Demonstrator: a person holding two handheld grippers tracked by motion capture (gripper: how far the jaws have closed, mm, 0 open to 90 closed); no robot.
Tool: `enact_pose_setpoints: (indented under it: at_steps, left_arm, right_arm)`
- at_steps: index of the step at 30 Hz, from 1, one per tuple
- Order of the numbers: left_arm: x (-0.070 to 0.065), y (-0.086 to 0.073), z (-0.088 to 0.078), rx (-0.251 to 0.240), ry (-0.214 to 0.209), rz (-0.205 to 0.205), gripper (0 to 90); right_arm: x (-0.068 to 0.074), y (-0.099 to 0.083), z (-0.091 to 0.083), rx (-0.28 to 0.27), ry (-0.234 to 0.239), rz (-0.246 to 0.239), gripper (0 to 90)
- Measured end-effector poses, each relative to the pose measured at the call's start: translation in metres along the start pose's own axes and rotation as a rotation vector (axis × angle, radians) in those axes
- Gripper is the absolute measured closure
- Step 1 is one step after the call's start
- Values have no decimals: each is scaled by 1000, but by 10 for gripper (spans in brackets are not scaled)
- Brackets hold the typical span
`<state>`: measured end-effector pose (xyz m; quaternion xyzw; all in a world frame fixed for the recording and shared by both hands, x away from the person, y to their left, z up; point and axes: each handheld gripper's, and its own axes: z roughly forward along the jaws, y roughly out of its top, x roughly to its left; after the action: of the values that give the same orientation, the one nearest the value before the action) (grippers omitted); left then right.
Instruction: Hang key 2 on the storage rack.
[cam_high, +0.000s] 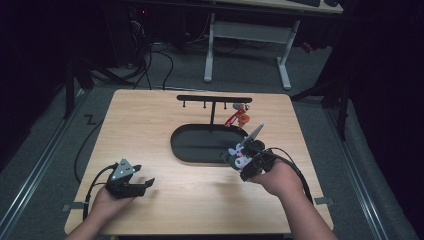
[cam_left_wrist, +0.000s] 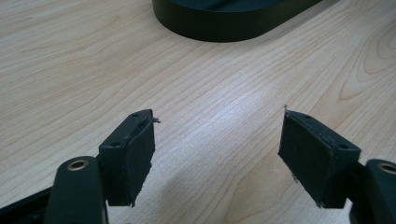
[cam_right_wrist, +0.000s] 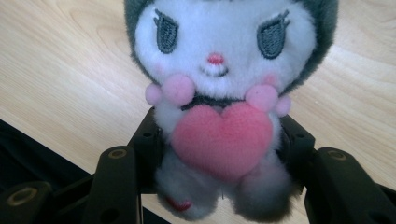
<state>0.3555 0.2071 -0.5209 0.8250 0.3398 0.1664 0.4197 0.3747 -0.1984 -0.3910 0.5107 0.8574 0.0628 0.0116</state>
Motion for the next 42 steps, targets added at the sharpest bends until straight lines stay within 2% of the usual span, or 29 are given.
enact_pose_setpoints:
  at_steps: [5, 6, 12, 20, 24, 29, 34, 42]
  left_arm:
    - [0, 0, 0, 5, -1, 2, 273]
    - [0, 0, 1, 6, -1, 0, 273]
    - [0, -1, 1, 5, -5, 1, 273]
    - [-1, -1, 1, 7, -8, 3, 273]
    - [0, -1, 1, 11, -10, 4, 272]
    - [1, -1, 0, 6, -10, -3, 273]
    - [1, 0, 2, 2, -16, 0, 272]
    - [1, 0, 2, 0, -24, 1, 272]
  right_arm:
    - [-3, 14, -13, 0, -10, 30, 477]
    - [-5, 17, -14, -4, -15, 16, 477]
    - [-5, 35, -18, 15, -5, 21, 478]
    - [-5, 55, -35, 10, 1, 46, 479]
    - [-3, 64, -48, 7, 14, 36, 479]
    - [-2, 77, -59, 11, 9, 36, 479]
    - [-6, 88, -66, 15, -8, 59, 479]
    - [-15, 110, -84, -31, -24, 91, 479]
